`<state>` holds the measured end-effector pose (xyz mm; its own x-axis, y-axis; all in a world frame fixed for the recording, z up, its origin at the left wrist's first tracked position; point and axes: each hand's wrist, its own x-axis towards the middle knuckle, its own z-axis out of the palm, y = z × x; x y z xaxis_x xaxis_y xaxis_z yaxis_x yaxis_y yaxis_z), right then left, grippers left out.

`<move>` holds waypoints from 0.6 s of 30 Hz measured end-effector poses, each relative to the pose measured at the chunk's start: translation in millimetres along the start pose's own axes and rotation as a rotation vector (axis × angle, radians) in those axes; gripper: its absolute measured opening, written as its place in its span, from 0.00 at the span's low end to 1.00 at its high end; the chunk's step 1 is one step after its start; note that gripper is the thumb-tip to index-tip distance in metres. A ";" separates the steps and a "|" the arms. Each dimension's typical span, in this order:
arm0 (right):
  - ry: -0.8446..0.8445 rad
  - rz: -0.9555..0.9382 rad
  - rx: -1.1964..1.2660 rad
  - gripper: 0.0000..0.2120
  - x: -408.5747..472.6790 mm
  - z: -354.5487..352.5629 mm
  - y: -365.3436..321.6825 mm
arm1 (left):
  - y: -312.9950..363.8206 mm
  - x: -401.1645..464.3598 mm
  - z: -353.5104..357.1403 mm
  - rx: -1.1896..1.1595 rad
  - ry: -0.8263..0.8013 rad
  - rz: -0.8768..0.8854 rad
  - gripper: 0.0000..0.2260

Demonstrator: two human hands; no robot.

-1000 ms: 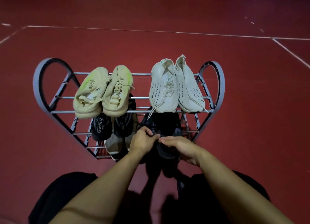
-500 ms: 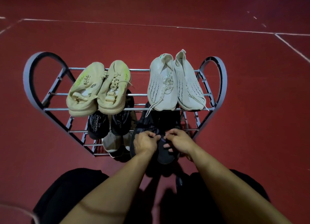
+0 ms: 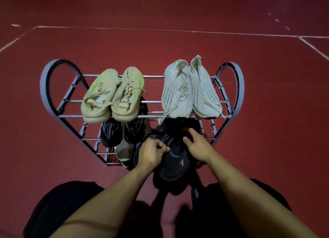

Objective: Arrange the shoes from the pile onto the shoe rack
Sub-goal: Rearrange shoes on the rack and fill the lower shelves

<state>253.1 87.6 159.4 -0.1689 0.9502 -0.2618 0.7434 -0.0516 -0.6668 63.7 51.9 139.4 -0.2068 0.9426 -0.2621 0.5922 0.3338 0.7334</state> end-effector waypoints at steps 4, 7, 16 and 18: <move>-0.035 -0.099 -0.102 0.25 -7.4 1.6 -7.2 | -1.9 -4.6 -8.9 0.111 -0.004 0.091 0.08; -0.017 -0.122 -0.195 0.25 -8.6 2.2 -14.7 | -2.1 -7.9 -15.2 0.152 -0.008 0.132 0.09; -0.189 -0.147 -0.310 0.24 -9.2 7.0 -22.4 | -9.1 -12.7 -29.2 0.248 -0.033 0.291 0.08; -0.212 -0.130 -0.339 0.23 -9.4 7.3 -23.9 | -9.4 -13.2 -28.9 0.235 -0.025 0.296 0.08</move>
<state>232.2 77.6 172.7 -0.3788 0.8558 -0.3522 0.8718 0.2023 -0.4461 38.3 36.4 154.1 0.0171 0.9968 -0.0778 0.7868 0.0346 0.6162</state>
